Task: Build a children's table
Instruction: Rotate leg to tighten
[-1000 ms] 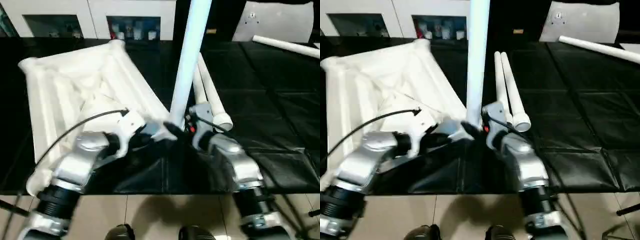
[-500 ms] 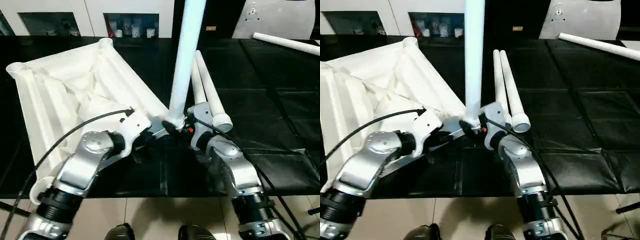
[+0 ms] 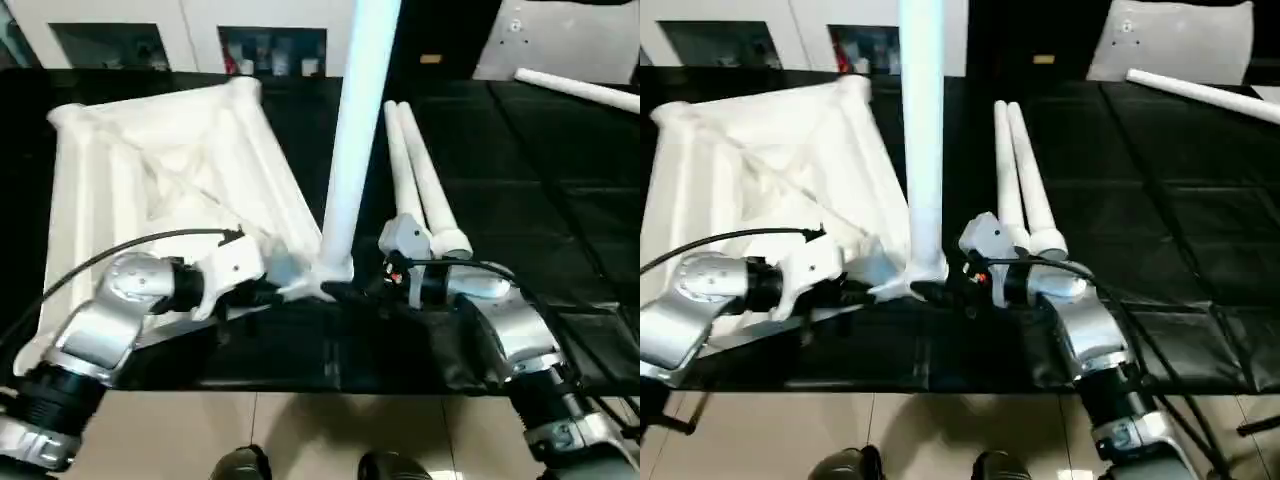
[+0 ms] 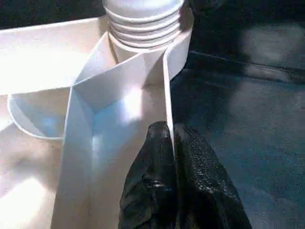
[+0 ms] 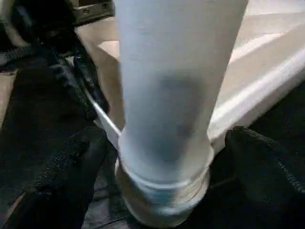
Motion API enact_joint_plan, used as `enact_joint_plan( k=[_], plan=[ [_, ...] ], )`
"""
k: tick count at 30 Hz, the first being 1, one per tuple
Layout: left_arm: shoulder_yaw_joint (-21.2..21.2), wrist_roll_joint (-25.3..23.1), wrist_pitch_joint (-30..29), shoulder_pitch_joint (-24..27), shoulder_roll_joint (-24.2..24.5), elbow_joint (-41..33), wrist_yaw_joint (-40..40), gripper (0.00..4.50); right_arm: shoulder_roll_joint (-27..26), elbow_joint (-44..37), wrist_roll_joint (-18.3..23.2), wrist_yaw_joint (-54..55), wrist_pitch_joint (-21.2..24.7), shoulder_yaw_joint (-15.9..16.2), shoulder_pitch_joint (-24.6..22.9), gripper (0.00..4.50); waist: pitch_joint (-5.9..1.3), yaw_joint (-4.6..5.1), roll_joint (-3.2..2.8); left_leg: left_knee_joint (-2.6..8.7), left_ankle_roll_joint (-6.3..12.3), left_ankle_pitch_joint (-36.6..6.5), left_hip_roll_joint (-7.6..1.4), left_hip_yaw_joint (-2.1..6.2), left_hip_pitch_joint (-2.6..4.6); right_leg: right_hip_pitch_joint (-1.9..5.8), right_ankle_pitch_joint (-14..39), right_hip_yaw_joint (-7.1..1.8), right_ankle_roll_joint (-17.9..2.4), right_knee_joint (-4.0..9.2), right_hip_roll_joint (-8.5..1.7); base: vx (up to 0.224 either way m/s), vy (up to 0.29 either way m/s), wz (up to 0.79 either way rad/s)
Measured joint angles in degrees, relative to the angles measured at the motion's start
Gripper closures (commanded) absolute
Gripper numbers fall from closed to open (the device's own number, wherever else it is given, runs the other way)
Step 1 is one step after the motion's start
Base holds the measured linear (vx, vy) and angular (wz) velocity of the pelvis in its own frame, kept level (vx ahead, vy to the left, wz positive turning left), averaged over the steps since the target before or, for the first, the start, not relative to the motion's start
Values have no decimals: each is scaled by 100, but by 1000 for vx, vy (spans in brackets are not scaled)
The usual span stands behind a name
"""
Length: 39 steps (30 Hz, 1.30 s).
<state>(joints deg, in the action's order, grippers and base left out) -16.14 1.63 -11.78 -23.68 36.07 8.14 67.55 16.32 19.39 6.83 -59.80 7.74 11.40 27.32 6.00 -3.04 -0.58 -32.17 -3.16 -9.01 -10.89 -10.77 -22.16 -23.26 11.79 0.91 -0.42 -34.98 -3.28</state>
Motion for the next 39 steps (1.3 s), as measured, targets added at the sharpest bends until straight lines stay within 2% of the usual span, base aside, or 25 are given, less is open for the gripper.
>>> enact_joint_plan(
  k=[2,4,6,7,8,11,14,22,36,37,39],
  plan=[
    [-76,21,214,-134,65,211,189,450,31,148,55,-288,-91,34,122,18,0,-38,2,-9,0,0,0,-1,1,2,-1,0,-2,-4,-1,0,0,0],
    [-112,40,350,-198,117,346,315,450,46,209,117,-498,-121,39,189,51,0,-52,3,-13,0,0,-1,-1,1,4,-4,0,-6,-4,-2,0,0,0],
    [-134,38,477,-277,132,480,421,450,80,318,169,-683,-168,53,215,54,1,-62,8,-15,0,0,0,-1,1,5,-4,0,-7,-4,-3,0,0,0],
    [-148,37,506,-305,142,519,450,450,88,357,173,-712,-169,57,218,54,2,-63,10,-16,0,0,-1,-1,1,5,-5,0,-9,-5,-3,0,0,0],
    [-167,37,600,-352,149,612,496,450,117,420,190,-804,-173,91,223,81,3,-61,11,-18,0,0,0,-2,1,5,-6,-1,-10,-5,-3,0,0,0],
    [-170,38,747,-425,167,773,642,450,177,589,211,-984,-171,147,329,98,5,-55,15,-17,0,0,-1,-3,3,5,-6,0,-10,-9,-3,0,0,0],
    [-178,38,853,-479,176,880,717,450,182,644,216,-1104,-172,151,403,136,7,-64,19,-16,0,0,-3,-3,3,5,-6,1,-10,-9,-3,0,0,0],
    [-209,41,1050,-549,174,1062,821,450,166,847,287,-1206,-228,144,483,190,6,-65,20,-17,1,0,-3,-6,5,5,-6,0,-10,-9,-3,0,0,0],
    [-225,47,1100,-575,149,1146,869,450,95,889,276,-1236,-297,146,470,193,6,-74,19,-17,0,0,-4,-7,6,5,-6,0,-11,-11,-3,0,0,0],
    [-225,48,1106,-585,147,1172,879,450,55,895,280,-1206,-288,137,470,158,6,-71,19,-17,0,0,-4,-7,8,5,-6,0,-11,-14,-3,0,0,0],
    [-222,47,1117,-599,147,1213,900,450,30,900,281,-1184,-277,132,470,123,6,-64,19,-18,-1,1,-5,-7,11,5,-6,0,-11,-19,-3,0,0,0]
  ],
)
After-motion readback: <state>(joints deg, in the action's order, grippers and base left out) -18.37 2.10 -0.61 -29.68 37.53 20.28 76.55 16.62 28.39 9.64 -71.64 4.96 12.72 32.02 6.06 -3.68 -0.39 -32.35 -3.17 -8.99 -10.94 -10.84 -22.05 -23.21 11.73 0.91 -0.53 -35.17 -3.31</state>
